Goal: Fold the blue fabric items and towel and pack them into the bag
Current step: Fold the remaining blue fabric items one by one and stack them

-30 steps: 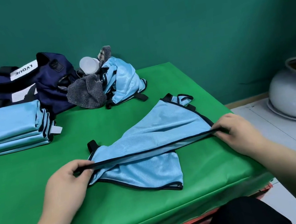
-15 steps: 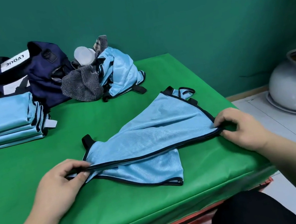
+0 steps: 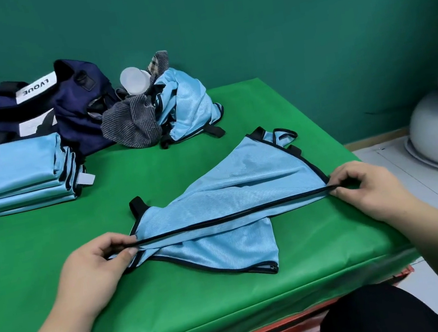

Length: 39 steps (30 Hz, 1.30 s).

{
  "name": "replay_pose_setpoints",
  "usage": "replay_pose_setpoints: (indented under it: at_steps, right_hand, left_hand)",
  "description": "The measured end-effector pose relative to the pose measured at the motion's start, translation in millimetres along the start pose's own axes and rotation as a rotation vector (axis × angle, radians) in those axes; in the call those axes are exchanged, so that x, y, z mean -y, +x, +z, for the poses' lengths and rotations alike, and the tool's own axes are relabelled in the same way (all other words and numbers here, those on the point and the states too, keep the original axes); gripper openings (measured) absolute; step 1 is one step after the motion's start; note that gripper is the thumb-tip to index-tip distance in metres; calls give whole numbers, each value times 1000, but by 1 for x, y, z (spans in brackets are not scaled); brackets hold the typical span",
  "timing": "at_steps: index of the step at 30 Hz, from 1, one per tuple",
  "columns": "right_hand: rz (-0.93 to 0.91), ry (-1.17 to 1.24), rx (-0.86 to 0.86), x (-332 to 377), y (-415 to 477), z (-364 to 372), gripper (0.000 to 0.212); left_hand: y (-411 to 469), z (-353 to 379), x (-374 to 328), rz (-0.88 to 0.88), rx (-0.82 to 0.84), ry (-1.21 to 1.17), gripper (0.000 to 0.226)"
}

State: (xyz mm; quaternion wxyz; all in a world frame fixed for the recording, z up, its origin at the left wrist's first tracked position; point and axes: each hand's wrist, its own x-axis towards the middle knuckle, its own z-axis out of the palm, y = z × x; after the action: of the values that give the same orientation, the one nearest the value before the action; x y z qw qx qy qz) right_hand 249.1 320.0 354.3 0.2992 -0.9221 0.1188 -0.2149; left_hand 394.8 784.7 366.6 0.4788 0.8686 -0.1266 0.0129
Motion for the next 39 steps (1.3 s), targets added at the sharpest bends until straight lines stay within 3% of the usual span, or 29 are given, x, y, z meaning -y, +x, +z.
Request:
replay_pose_setpoints:
  at_steps: [9,15,19,23,27,28,31,32,39]
  right_hand:
    - [16,-17,-12,12,-2,0,39]
    - [46,18,3,38,-15,-18,39]
    - [49,65,-93,87,-4,-65,29]
    - [-33,193,-118,164,10,-138,21]
    - [-129,458,-163,231,10,-214,30]
    - [-153,512,-183,246,8,-231,32]
    - [-202,665,-179,281,-1,-271,34]
    - [-213,702,-162,291,-5,-282,36]
    - [-198,786,-91,323,-19,-311,25]
  left_hand:
    - [4,-5,7,-44,50,-120,26]
    - [8,-50,-24,9,98,82,30]
    - [16,-98,-71,72,5,153,27]
    - [14,-155,-138,125,-112,48,24]
    - [-8,-224,-210,172,20,-72,11]
    - [-19,-240,-227,189,68,-81,15]
    - [-48,-281,-261,247,131,-188,66]
    - [-56,-290,-270,261,137,-232,73]
    - [-84,-322,-308,323,148,-452,64]
